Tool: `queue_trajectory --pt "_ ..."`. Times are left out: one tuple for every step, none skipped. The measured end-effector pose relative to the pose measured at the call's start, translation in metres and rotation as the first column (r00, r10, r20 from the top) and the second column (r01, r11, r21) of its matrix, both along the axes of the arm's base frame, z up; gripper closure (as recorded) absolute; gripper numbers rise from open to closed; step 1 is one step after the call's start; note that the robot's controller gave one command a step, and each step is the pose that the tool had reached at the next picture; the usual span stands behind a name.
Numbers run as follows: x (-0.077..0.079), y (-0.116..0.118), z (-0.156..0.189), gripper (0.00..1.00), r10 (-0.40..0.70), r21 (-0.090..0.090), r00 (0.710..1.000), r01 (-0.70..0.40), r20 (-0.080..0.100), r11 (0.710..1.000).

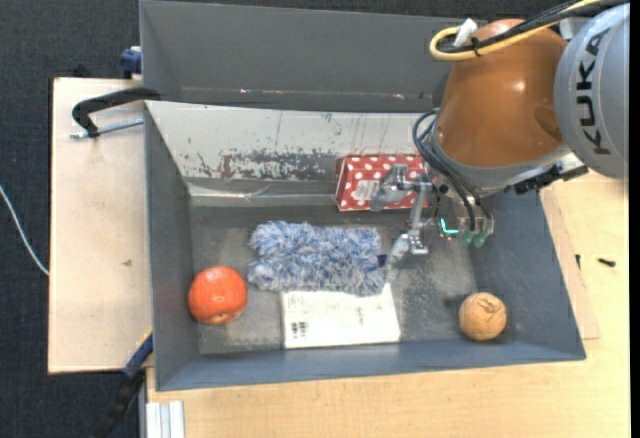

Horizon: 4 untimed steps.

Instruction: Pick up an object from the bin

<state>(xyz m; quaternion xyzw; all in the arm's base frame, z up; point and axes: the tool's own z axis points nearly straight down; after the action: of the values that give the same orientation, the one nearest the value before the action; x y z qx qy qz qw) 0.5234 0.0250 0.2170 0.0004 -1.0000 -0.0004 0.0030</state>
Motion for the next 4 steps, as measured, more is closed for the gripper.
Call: queue_trajectory --pt "0.001 0.0 0.003 0.0 -0.001 0.0 1.0 0.001 0.005 1.0" --pt "0.012 -0.005 -0.049 0.0 0.016 0.0 1.0 -0.016 0.013 1.0" --pt "0.002 -0.011 -0.109 0.0 0.101 0.0 0.995 -0.101 0.01 0.995" --pt "0.04 -0.007 -0.141 1.0 0.229 0.001 0.973 -0.229 0.005 0.973"
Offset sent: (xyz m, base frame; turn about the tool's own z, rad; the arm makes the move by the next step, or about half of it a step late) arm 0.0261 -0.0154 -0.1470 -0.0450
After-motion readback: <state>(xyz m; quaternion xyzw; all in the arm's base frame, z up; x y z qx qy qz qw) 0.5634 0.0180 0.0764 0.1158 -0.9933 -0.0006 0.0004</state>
